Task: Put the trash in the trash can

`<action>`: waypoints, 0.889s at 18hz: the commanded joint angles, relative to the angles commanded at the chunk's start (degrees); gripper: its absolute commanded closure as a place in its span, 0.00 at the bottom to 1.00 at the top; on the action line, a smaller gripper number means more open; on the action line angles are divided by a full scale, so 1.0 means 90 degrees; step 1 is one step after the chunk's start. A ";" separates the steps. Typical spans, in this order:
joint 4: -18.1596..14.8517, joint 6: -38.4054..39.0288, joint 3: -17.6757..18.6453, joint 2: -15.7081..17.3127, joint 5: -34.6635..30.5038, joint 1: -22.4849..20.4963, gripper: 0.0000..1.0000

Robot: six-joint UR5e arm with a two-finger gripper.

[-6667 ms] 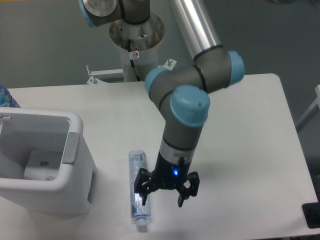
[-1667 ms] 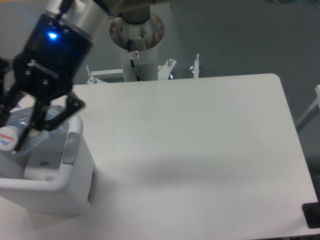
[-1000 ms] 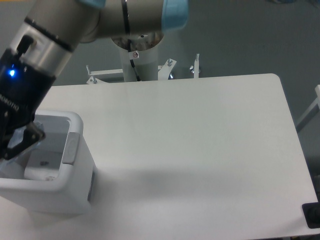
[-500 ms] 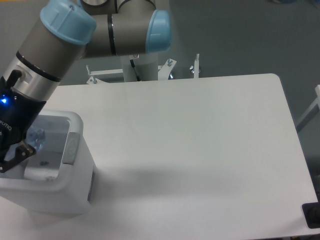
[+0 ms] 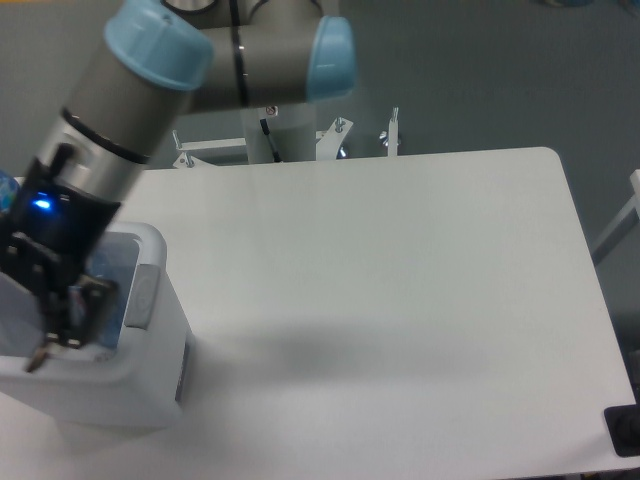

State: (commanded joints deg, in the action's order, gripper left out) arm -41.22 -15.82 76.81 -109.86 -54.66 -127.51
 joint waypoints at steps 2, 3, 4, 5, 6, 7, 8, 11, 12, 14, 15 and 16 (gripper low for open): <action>0.0000 0.0000 0.0234 0.0019 -0.0079 -0.0517 0.00; 0.0000 -0.0019 0.0351 0.0029 -0.0098 -0.0810 0.00; 0.0000 -0.0029 0.0459 0.0058 -0.0099 -0.1074 0.00; 0.0000 -0.0029 0.0537 0.0059 -0.0108 -0.1299 0.00; 0.0000 -0.0029 0.0606 0.0049 -0.0118 -0.1485 0.00; 0.0000 -0.0039 0.0655 0.0049 -0.0205 -0.1660 0.00; -0.0010 -0.0136 0.0665 0.0039 -0.0332 -0.1817 0.00; -0.0029 -0.0555 0.0704 -0.0068 -0.0742 -0.2140 0.00; -0.0039 -0.0682 0.0714 -0.0126 -0.0850 -0.2237 0.00; -0.0029 -0.0858 0.0724 -0.0243 -0.1025 -0.2384 0.00; -0.0039 -0.1024 0.0724 -0.0273 -0.1171 -0.2472 0.00; -0.0039 -0.1257 0.0733 -0.0302 -0.1318 -0.2550 0.00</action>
State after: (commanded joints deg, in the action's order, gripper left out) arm -41.57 -27.14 83.41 -112.59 -66.52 -150.46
